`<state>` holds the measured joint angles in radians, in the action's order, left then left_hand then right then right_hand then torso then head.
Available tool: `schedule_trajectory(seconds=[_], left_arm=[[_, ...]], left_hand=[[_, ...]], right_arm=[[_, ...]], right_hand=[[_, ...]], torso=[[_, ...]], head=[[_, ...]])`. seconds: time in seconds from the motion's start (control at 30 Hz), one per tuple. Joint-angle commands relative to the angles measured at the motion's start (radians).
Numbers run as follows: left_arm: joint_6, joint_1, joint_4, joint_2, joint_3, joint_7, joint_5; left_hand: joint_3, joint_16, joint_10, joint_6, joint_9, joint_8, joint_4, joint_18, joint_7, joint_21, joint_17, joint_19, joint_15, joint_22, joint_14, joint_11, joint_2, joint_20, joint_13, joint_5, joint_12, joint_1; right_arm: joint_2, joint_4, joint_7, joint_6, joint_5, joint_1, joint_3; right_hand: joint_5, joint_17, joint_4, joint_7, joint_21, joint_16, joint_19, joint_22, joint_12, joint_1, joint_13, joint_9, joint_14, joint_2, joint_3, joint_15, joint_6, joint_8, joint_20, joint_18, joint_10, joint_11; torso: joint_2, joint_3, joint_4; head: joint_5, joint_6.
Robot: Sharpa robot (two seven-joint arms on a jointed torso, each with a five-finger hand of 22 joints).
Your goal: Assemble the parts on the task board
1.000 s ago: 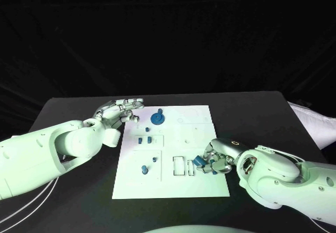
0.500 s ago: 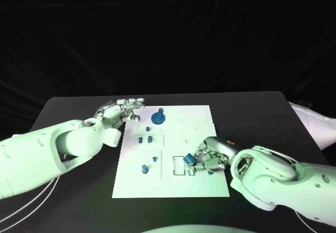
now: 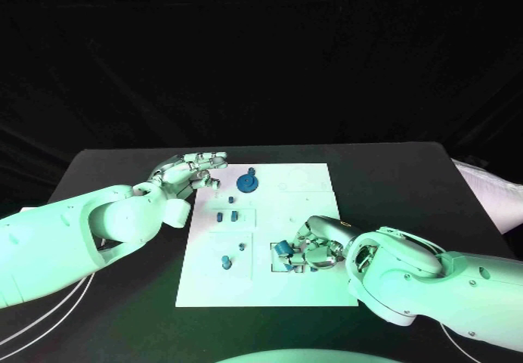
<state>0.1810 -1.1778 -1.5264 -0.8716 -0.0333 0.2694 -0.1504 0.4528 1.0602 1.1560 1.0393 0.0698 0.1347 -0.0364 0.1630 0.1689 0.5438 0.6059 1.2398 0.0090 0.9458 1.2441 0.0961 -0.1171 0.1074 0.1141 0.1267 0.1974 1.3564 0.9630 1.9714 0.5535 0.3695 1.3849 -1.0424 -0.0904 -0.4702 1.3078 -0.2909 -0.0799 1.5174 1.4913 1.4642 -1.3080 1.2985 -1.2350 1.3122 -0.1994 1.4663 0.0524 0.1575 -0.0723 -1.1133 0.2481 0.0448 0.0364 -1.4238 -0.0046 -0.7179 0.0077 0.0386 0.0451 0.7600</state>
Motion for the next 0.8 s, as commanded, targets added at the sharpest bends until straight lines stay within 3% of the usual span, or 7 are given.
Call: schedule_trajectory(seconds=[0.03,0.3,0.43,0.5,0.6,0.7,0.8], left_arm=[[-0.021,0.000,-0.003,0.001,0.001,0.004,0.003],[-0.022,0.000,-0.002,0.002,0.001,0.004,0.003],[-0.022,0.000,-0.002,0.002,0.001,0.003,0.003],[-0.022,0.000,-0.002,0.002,0.001,0.003,0.003],[-0.022,0.000,-0.001,0.002,0.001,0.003,0.003],[-0.023,0.000,-0.001,0.002,0.001,0.003,0.003],[-0.024,0.000,0.000,0.002,0.001,0.003,0.003]], left_hand=[[-0.005,-0.002,-0.004,-0.004,-0.001,0.005,0.001,0.018,0.004,-0.002,-0.001,-0.007,0.001,-0.001,-0.004,-0.001,0.003,0.002,0.001,0.004,0.003,0.010],[-0.005,-0.002,-0.004,-0.004,-0.001,0.005,0.001,0.018,0.004,-0.002,-0.001,-0.007,0.001,-0.001,-0.004,-0.001,0.003,0.002,0.001,0.004,0.003,0.010],[-0.005,-0.002,-0.004,-0.004,-0.001,0.005,0.001,0.018,0.004,-0.002,-0.001,-0.007,0.001,-0.001,-0.004,-0.001,0.003,0.002,0.001,0.004,0.003,0.010],[-0.005,-0.002,-0.004,-0.004,-0.001,0.005,0.001,0.018,0.004,-0.002,-0.001,-0.007,0.001,-0.001,-0.004,-0.001,0.003,0.002,0.001,0.004,0.003,0.010],[-0.005,-0.002,-0.004,-0.004,-0.001,0.005,0.001,0.018,0.004,-0.002,-0.001,-0.007,0.001,-0.001,-0.004,-0.001,0.003,0.002,0.001,0.004,0.003,0.010],[-0.005,-0.002,-0.004,-0.004,-0.001,0.005,0.001,0.018,0.004,-0.002,-0.001,-0.007,0.001,-0.001,-0.004,-0.001,0.003,0.002,0.001,0.004,0.003,0.010],[-0.005,-0.002,-0.004,-0.004,-0.001,0.005,0.001,0.018,0.004,-0.002,-0.001,-0.007,0.001,-0.001,-0.004,-0.001,0.003,0.002,0.001,0.004,0.003,0.010]], right_arm=[[-0.008,-0.004,0.027,-0.047,-0.001,0.001,0.000],[-0.027,-0.012,0.038,-0.058,0.011,0.001,0.000],[-0.027,-0.016,0.043,-0.056,0.024,0.001,0.000],[-0.027,-0.018,0.044,-0.056,0.031,0.001,0.000],[-0.026,-0.018,0.043,-0.057,0.042,0.001,0.000],[-0.025,-0.016,0.041,-0.059,0.050,0.001,0.000],[-0.024,-0.015,0.038,-0.062,0.054,0.001,0.000]], right_hand=[[-0.001,0.115,-0.001,0.028,0.006,0.003,0.047,-0.189,0.003,0.005,0.010,-0.077,0.077,0.017,0.010,-0.008,-0.036,0.022,-0.009,-0.015,-0.022,-0.016],[0.041,0.114,-0.001,0.034,0.006,0.003,0.047,-0.189,0.011,0.045,0.024,-0.097,0.077,0.030,0.034,-0.013,-0.041,0.030,-0.014,-0.015,-0.030,-0.021],[0.132,0.111,0.000,0.035,0.005,0.001,0.047,-0.188,0.007,0.080,0.026,-0.111,0.077,0.034,0.061,-0.014,-0.040,0.033,-0.015,-0.015,-0.031,-0.022],[0.219,0.106,-0.001,0.034,0.002,-0.003,0.044,-0.185,0.000,0.113,0.024,-0.119,0.075,0.031,0.087,-0.013,-0.037,0.034,-0.015,-0.014,-0.029,-0.021],[0.311,0.095,-0.001,0.031,-0.003,-0.009,0.038,-0.178,-0.014,0.165,0.018,-0.131,0.073,0.012,0.130,-0.012,-0.031,0.035,-0.014,-0.012,-0.023,-0.018],[0.361,0.092,-0.002,0.031,-0.005,-0.012,0.037,-0.176,-0.020,0.200,0.018,-0.141,0.073,-0.005,0.147,-0.011,-0.027,0.037,-0.013,-0.011,-0.021,-0.017],[0.381,0.090,-0.002,0.030,-0.005,-0.013,0.036,-0.176,-0.021,0.212,0.019,-0.147,0.072,-0.018,0.144,-0.010,-0.025,0.038,-0.012,-0.011,-0.021,-0.017]], torso=[[0.000,0.0007,-0.0007],[0.000,0.0007,-0.0005],[0.000,0.0005,-0.0014],[0.000,0.0006,-0.0018],[0.000,0.0010,-0.0023],[0.000,0.0023,-0.0028],[0.001,0.0022,-0.0022]], head=[[-0.001,0.001],[-0.004,0.003],[-0.005,0.003],[-0.006,0.003],[-0.005,0.004],[-0.006,0.004],[-0.004,0.005]])
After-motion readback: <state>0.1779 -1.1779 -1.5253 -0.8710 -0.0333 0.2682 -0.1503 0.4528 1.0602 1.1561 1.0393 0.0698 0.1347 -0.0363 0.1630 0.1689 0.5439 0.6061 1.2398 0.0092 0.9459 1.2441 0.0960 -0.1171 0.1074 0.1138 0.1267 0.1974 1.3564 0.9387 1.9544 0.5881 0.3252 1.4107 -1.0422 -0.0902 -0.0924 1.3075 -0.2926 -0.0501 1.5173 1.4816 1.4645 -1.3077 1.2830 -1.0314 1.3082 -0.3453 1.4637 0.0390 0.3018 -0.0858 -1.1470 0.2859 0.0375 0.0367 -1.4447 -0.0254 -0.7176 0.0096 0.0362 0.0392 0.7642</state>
